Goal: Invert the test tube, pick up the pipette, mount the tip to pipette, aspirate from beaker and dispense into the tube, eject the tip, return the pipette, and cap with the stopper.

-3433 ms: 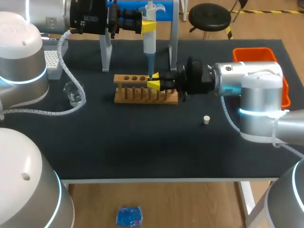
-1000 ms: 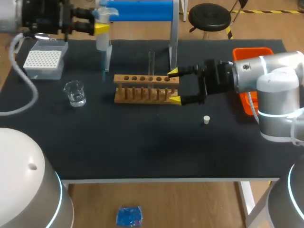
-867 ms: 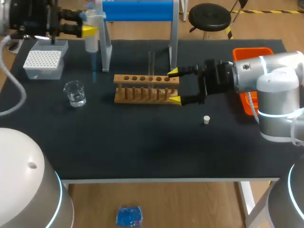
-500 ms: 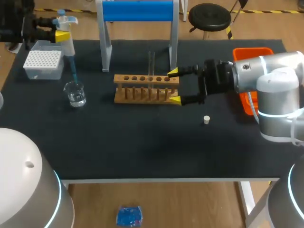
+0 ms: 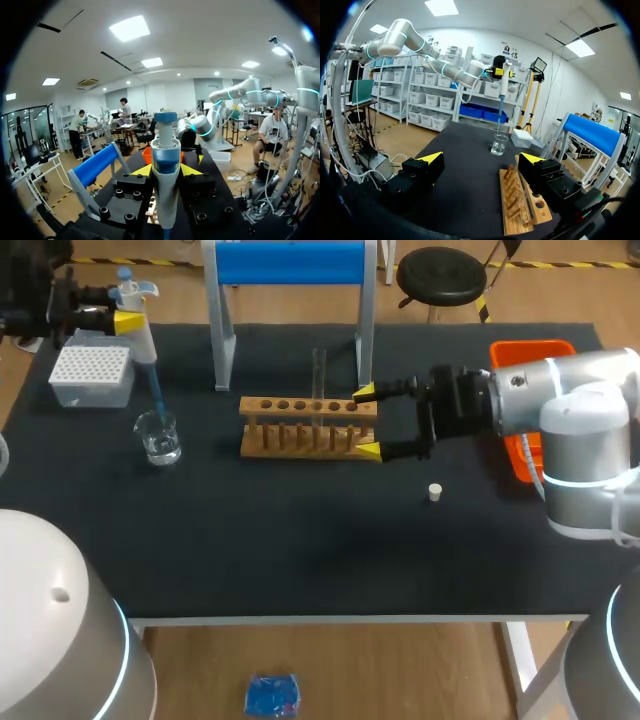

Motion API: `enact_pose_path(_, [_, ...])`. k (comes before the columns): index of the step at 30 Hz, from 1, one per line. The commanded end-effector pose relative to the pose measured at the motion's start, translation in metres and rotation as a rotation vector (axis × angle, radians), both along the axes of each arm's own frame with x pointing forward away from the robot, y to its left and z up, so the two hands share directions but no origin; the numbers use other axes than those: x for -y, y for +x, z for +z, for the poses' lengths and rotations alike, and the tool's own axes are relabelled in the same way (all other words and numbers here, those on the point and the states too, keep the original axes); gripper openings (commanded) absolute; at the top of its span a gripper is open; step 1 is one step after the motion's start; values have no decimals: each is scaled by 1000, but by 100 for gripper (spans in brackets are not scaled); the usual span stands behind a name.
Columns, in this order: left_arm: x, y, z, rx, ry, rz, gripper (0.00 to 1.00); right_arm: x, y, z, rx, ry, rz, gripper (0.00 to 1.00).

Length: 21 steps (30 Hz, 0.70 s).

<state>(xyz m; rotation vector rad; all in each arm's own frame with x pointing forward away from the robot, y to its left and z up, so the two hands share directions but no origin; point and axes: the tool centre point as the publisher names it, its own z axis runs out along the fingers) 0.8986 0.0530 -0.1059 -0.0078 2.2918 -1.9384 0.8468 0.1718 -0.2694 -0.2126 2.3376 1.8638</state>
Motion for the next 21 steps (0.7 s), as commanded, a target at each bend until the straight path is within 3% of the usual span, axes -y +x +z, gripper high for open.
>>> enact_pose_path(1, [-2,6,-5,-9,-4,-13,0,0,-1,0,1,-2,-1,100])
enact_pose_path(21, [-17,21,-13,-60,-6,9,0,0,-1,0,1,-2,-1,100])
